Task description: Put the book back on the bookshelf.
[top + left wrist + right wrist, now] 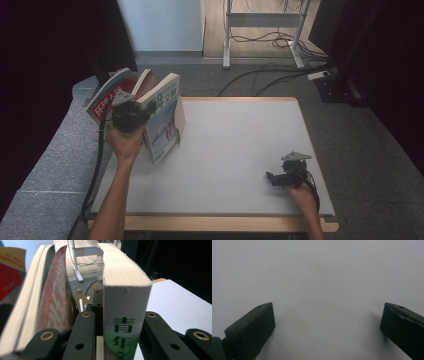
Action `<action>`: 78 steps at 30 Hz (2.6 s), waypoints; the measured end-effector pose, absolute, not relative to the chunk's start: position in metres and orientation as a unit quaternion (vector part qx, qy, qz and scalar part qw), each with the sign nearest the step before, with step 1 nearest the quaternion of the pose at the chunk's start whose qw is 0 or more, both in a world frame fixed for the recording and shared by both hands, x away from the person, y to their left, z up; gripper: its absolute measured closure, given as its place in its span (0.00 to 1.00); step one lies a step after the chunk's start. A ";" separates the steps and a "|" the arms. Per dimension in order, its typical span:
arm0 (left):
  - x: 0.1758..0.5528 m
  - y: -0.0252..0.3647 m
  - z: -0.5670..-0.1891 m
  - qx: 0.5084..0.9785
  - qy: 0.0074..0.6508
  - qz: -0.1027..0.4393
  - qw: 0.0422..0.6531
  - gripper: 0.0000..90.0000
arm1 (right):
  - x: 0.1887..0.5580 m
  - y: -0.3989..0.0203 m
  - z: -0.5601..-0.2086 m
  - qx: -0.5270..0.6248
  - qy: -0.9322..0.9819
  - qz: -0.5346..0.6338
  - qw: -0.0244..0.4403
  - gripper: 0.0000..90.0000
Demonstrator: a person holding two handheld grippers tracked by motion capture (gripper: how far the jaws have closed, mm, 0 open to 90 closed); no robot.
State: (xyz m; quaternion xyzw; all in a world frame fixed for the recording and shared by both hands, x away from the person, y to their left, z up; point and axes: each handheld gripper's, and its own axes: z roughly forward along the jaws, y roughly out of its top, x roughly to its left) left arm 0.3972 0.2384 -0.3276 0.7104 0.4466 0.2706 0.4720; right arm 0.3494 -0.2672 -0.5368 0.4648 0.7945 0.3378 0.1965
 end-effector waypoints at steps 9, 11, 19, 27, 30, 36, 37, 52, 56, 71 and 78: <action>0.399 0.229 -0.341 0.708 0.431 0.294 0.475 0.83 | 0.349 -0.267 -0.537 0.465 0.794 0.338 0.197 0.00; 0.398 0.231 -0.345 0.703 0.429 0.294 0.484 0.83 | 0.349 -0.267 -0.537 0.465 0.794 0.338 0.197 0.00; 0.389 0.232 -0.355 0.707 0.415 0.292 0.492 0.82 | 0.349 -0.267 -0.537 0.465 0.794 0.338 0.197 0.00; 0.379 0.233 -0.360 0.730 0.401 0.287 0.474 0.82 | 0.349 -0.267 -0.537 0.465 0.794 0.338 0.197 0.00; 0.373 0.231 -0.363 0.734 0.395 0.294 0.468 0.82 | 0.349 -0.267 -0.537 0.465 0.794 0.338 0.197 0.00; 0.367 0.231 -0.365 0.731 0.396 0.291 0.473 0.81 | 0.349 -0.267 -0.537 0.465 0.794 0.338 0.197 0.00; 0.367 0.231 -0.365 0.731 0.397 0.291 0.474 0.81 | 0.349 -0.267 -0.537 0.465 0.794 0.338 0.197 0.00; 0.361 0.245 -0.373 0.743 0.392 0.242 0.486 0.67 | 0.349 -0.267 -0.537 0.465 0.794 0.338 0.198 0.00; 0.357 0.247 -0.385 0.754 0.388 0.241 0.471 0.63 | 0.349 -0.267 -0.537 0.465 0.794 0.338 0.197 0.00; 0.342 0.256 -0.425 0.775 0.395 0.230 0.436 0.72 | 0.349 -0.267 -0.537 0.465 0.794 0.338 0.197 0.00; 0.343 0.252 -0.431 0.775 0.396 0.241 0.430 0.77 | 0.349 -0.267 -0.537 0.465 0.794 0.338 0.197 0.00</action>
